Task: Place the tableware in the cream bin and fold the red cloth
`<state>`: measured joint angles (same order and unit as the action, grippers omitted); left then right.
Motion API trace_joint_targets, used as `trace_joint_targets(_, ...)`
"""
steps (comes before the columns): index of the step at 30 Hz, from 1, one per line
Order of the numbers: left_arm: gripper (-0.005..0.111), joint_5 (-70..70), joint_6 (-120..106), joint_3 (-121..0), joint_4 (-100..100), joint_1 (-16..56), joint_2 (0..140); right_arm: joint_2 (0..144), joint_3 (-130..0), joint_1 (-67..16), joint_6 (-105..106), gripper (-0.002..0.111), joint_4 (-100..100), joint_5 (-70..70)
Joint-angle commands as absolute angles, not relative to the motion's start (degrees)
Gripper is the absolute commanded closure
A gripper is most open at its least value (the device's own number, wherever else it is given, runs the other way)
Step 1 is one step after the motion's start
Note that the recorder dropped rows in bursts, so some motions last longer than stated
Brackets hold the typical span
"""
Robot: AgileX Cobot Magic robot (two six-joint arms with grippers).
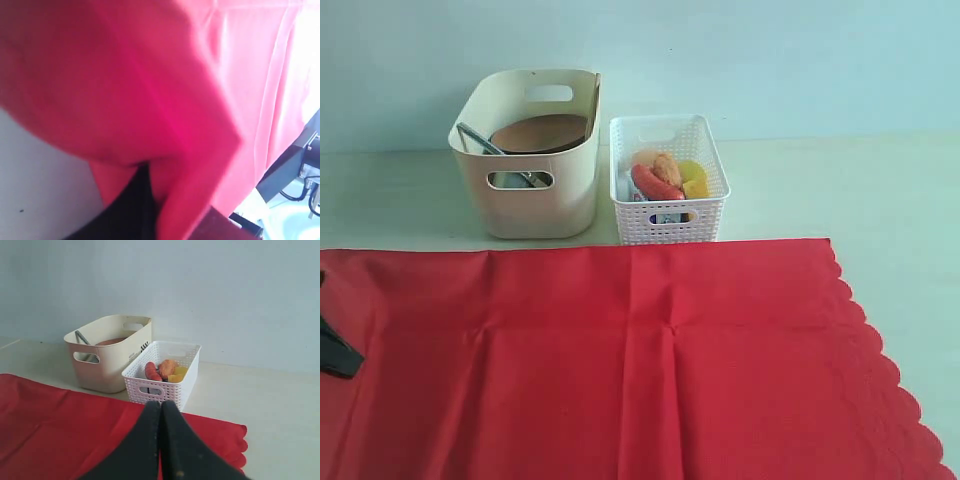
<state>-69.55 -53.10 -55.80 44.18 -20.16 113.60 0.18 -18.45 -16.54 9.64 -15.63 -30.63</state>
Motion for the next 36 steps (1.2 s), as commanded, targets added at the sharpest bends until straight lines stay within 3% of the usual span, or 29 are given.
trace_joint_targets(1,0.107,-69.96,-52.25,-56.72,46.29,-19.88,110.15,0.00,-18.10,-16.20,9.90,0.108,-15.96,-30.42)
trace_joint_targets(12,0.107,-69.96,-53.32,-56.72,53.78,-19.88,99.26,0.00,-18.10,-16.20,9.79,0.108,-21.90,-25.05)
trace_joint_targets(19,0.107,-69.96,-51.97,-56.72,54.50,-16.39,95.15,2.19,-22.25,-16.20,11.44,0.108,-24.54,-34.99)
trace_joint_targets(36,0.107,-69.96,-37.74,-56.72,45.75,-7.02,83.84,59.49,-39.17,-16.31,20.95,0.108,-25.73,-42.44)
